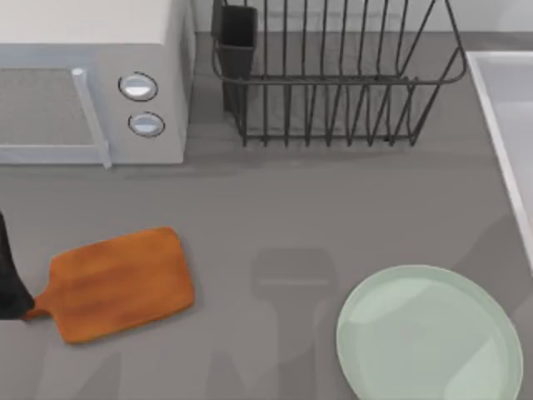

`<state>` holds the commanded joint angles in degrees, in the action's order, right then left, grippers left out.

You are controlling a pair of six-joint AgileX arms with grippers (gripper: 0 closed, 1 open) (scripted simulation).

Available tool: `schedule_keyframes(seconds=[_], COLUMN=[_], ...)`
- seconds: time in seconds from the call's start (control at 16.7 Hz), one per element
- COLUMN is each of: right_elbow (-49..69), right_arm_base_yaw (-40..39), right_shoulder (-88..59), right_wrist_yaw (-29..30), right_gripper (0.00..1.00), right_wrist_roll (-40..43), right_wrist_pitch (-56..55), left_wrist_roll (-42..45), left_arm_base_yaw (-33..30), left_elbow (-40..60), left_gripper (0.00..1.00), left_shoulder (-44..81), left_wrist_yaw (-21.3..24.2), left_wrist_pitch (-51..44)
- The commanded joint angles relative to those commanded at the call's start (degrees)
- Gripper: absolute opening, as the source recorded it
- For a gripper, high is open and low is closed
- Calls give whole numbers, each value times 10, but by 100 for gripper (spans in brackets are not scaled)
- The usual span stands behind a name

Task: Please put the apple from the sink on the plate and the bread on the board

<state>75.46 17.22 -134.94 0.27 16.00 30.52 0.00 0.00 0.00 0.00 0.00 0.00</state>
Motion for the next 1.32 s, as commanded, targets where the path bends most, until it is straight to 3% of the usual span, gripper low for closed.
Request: schedule_keyframes(seconds=[0.48,0.96,1.32], right_elbow=[15,78,80], right_arm_base_yaw=[-1,0,-1], right_shoulder=[44,147,151], right_wrist_yaw=[-8,-9,-10], right_gripper=[0,0,0], right_wrist_roll=[-4,-2,-4], right_wrist_pitch=[30,200,205], left_wrist_roll=[0,0,0], left_arm_base_yaw=[0,0,0], left_elbow=[0,0,0], left_gripper=[100,100,100], left_shoulder=[0,0,0], left_wrist_yaw=[0,0,0], left_wrist_pitch=[0,0,0])
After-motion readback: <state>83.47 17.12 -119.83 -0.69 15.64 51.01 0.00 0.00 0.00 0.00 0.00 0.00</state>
